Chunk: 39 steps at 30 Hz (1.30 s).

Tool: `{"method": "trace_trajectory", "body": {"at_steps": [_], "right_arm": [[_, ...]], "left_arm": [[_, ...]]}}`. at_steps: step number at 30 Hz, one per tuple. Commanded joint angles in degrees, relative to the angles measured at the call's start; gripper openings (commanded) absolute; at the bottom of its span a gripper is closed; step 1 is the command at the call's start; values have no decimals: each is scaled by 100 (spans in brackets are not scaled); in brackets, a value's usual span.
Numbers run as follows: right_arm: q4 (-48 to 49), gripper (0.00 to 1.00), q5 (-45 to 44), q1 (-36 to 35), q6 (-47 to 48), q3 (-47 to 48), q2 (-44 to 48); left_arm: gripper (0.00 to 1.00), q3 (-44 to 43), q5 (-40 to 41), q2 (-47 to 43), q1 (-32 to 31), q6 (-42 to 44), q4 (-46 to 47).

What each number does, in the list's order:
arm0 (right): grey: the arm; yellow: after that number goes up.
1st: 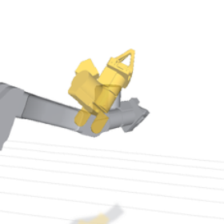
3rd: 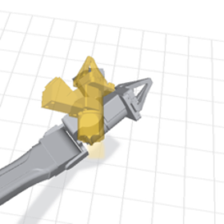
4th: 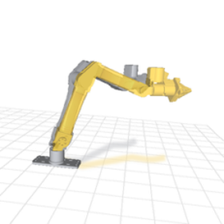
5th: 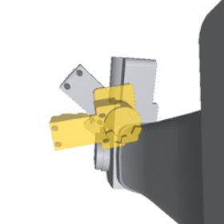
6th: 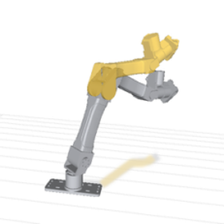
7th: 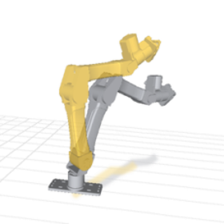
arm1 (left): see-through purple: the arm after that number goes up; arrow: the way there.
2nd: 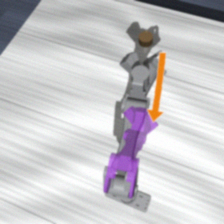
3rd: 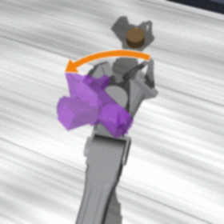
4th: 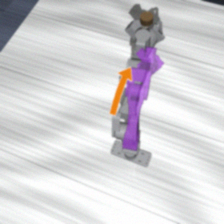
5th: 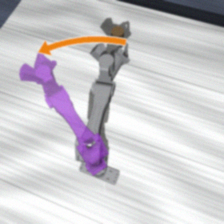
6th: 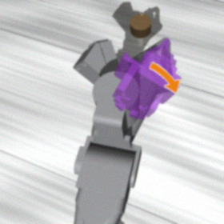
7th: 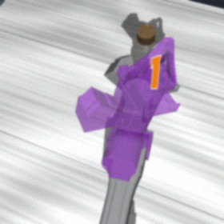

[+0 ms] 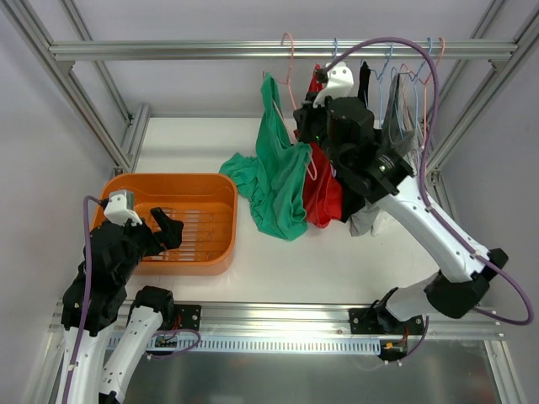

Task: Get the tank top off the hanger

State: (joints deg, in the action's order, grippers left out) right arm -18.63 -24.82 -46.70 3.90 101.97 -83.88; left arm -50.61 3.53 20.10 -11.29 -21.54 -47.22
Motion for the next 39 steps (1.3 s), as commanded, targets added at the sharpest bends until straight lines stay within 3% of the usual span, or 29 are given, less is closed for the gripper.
{"method": "trace_trajectory", "body": {"at_steps": [1, 18, 22, 24, 26, 28, 30, 31, 32, 34, 39], "right_arm": [[747, 0, 275, -32, -153, -510, 784], [993, 0, 1103, -50, -531, -2840, 3350], [459, 0, 1181, -50, -233, -2579, 2950], [-139, 0, 1365, -50, 22, -1929, 2545], [-604, 14, 1287, -50, 224, -1498, 1921], [-904, 36, 1094, -50, 339, -795, 1464], [-1230, 46, 970, -50, 532, -190, 779], [-1396, 63, 927, -50, 550, -4, 585], [-1458, 69, 865, -41, 568, 163, 209], [-1651, 75, 716, -50, 629, 645, -119], [-1784, 75, 285, -24, 805, 1193, -752]], "left_arm": [[99, -10, -133, 12, -40, 36, 205], [99, -46, -809, 82, -40, 19, 424], [99, 7, -749, 170, -40, 62, 477], [99, 34, -731, 152, -40, 62, 512], [99, 86, -705, 109, -40, 54, 512], [99, 121, -687, 65, -40, 45, 530], [99, 139, -696, 30, -40, 45, 530], [99, 139, -696, -5, -40, 45, 530], [99, 157, -696, -23, -40, 45, 530], [99, 165, -696, -76, -40, 45, 539], [99, 201, -766, -129, -40, 36, 547]]}}
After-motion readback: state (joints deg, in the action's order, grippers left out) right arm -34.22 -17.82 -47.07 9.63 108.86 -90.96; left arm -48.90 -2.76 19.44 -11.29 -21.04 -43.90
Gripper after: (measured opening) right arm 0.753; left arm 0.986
